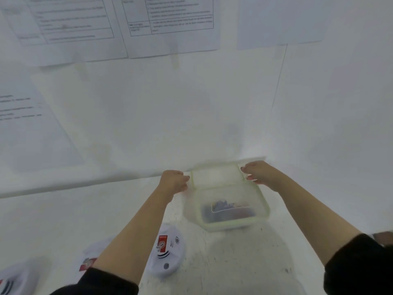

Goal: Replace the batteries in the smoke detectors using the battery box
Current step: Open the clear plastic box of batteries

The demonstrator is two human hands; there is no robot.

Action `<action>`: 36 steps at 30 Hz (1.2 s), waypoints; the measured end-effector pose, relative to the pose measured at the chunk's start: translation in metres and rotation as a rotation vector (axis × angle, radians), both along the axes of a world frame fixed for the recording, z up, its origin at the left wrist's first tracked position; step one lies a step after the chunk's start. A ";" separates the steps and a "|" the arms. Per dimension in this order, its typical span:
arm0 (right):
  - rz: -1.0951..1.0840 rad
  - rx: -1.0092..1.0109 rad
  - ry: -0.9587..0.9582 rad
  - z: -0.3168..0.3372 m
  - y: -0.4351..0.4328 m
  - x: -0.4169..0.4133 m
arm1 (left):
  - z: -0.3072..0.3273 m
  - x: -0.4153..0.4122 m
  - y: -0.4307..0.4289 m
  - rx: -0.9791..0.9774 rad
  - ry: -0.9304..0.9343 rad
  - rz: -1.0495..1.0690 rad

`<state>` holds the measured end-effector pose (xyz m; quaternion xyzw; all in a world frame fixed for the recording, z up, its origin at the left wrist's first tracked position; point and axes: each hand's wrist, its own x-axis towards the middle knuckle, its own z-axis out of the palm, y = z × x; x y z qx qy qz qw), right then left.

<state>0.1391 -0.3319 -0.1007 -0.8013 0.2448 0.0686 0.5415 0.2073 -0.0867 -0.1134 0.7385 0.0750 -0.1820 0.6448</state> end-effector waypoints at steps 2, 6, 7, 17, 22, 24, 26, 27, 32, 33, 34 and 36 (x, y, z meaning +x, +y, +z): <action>0.033 -0.037 -0.030 -0.002 0.001 -0.010 | -0.004 -0.011 0.002 0.144 -0.093 -0.028; 0.097 -0.037 -0.094 0.000 0.012 -0.050 | 0.003 -0.054 0.007 0.063 -0.161 -0.162; 0.119 -0.027 -0.098 0.000 0.014 -0.061 | 0.006 -0.065 0.010 0.044 -0.113 -0.251; 0.130 0.191 -0.100 0.000 0.008 -0.108 | 0.005 -0.100 0.013 0.001 -0.035 -0.365; 0.165 0.362 -0.063 -0.008 -0.002 -0.117 | -0.002 -0.110 0.011 -0.091 0.036 -0.388; 0.152 0.297 -0.104 -0.009 -0.003 -0.117 | -0.001 -0.112 0.008 -0.082 0.013 -0.365; 0.177 0.243 -0.126 -0.006 -0.002 -0.119 | 0.003 -0.116 0.007 -0.002 -0.042 -0.392; 0.200 0.228 -0.125 -0.004 -0.002 -0.121 | 0.005 -0.117 0.007 0.044 -0.080 -0.415; 0.334 0.086 0.086 0.004 -0.001 -0.135 | 0.006 -0.124 0.009 0.064 -0.216 -0.405; 0.345 0.099 0.118 0.005 0.001 -0.138 | 0.006 -0.125 0.008 0.070 -0.225 -0.389; 0.335 0.127 0.118 0.006 0.004 -0.139 | 0.007 -0.125 0.007 0.091 -0.229 -0.362; 0.243 0.198 0.021 0.005 0.009 -0.136 | 0.007 -0.124 0.006 0.134 -0.220 -0.345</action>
